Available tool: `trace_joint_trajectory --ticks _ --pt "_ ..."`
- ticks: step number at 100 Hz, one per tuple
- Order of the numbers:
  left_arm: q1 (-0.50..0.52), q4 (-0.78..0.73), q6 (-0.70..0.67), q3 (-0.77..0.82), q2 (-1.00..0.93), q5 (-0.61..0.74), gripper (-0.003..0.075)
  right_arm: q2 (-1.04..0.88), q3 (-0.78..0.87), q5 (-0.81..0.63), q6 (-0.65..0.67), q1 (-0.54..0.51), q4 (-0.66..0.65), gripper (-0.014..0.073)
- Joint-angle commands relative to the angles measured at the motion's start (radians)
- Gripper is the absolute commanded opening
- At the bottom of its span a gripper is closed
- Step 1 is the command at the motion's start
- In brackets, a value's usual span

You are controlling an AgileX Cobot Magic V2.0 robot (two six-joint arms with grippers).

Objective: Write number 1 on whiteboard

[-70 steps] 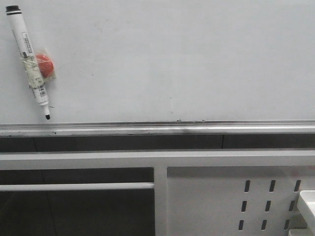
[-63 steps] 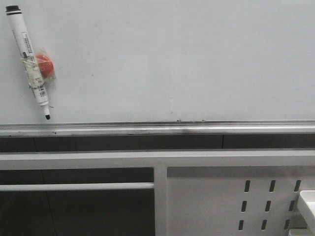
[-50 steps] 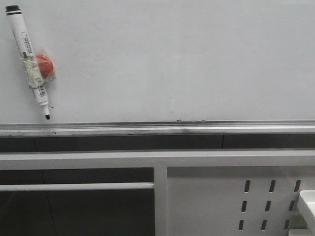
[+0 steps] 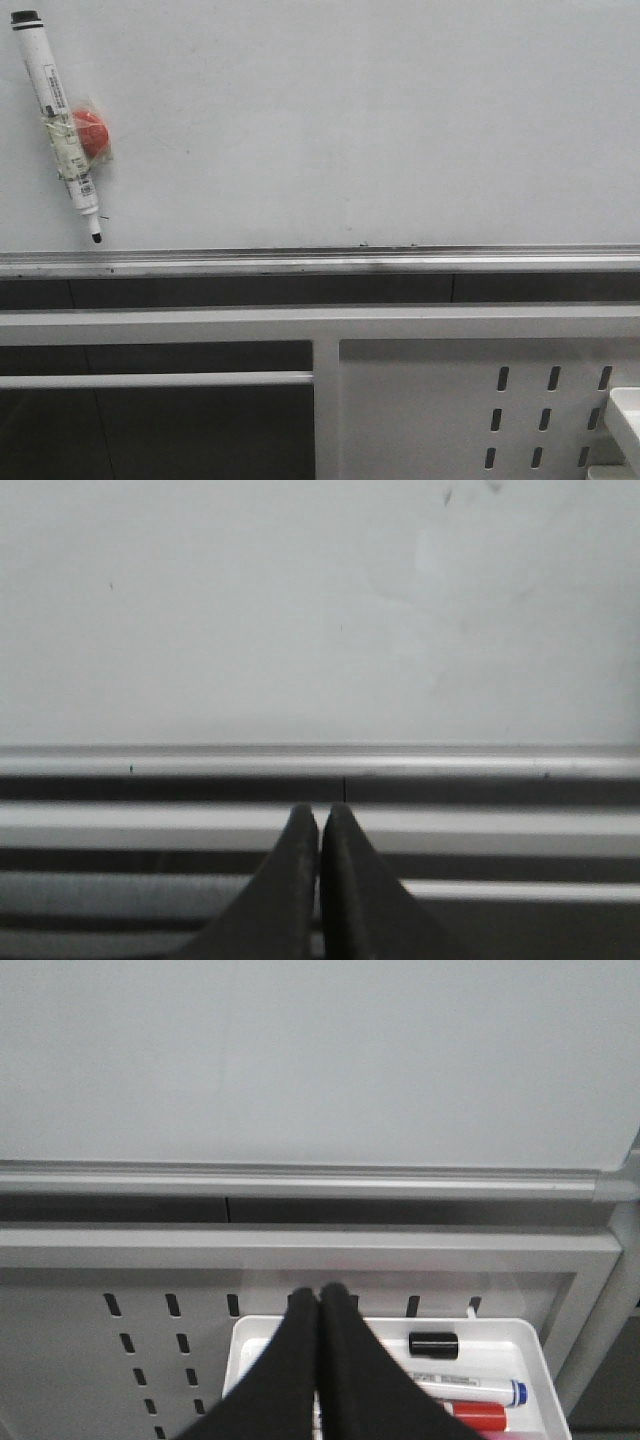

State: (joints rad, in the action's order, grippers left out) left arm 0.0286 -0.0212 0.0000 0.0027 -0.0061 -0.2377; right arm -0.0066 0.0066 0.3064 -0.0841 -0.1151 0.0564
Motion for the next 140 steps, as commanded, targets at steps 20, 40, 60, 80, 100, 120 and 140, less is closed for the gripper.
trace_joint_trajectory --ticks 20,40,60,80,100,120,140 --pt "-0.009 0.002 -0.009 0.036 -0.021 0.431 -0.0020 -0.025 0.014 -0.523 0.000 0.003 -0.021 -0.0069" --pt "-0.009 0.002 -0.009 0.036 -0.021 0.480 -0.0020 -0.025 0.014 -0.831 0.000 0.003 -0.008 -0.0069" --pt "-0.009 0.122 -0.098 0.025 -0.021 0.566 -0.0020 -0.023 -0.080 -0.619 0.107 0.003 0.024 -0.0069" --pt "-0.009 0.118 -0.102 -0.178 0.043 0.300 -0.0020 0.131 -0.411 -0.195 0.106 0.003 0.020 -0.0069" --pt "-0.009 0.244 -0.102 -0.465 0.247 0.211 -0.0020 0.456 -0.706 0.018 0.104 0.003 0.020 -0.0069" --pt "-0.009 0.266 -0.102 -0.546 0.322 0.407 -0.0020 0.644 -0.759 -0.144 0.104 0.003 0.039 -0.0069" --pt "-0.009 0.232 -0.102 -0.546 0.328 0.395 -0.0020 0.745 -0.759 -0.102 0.104 0.003 0.039 -0.0069"
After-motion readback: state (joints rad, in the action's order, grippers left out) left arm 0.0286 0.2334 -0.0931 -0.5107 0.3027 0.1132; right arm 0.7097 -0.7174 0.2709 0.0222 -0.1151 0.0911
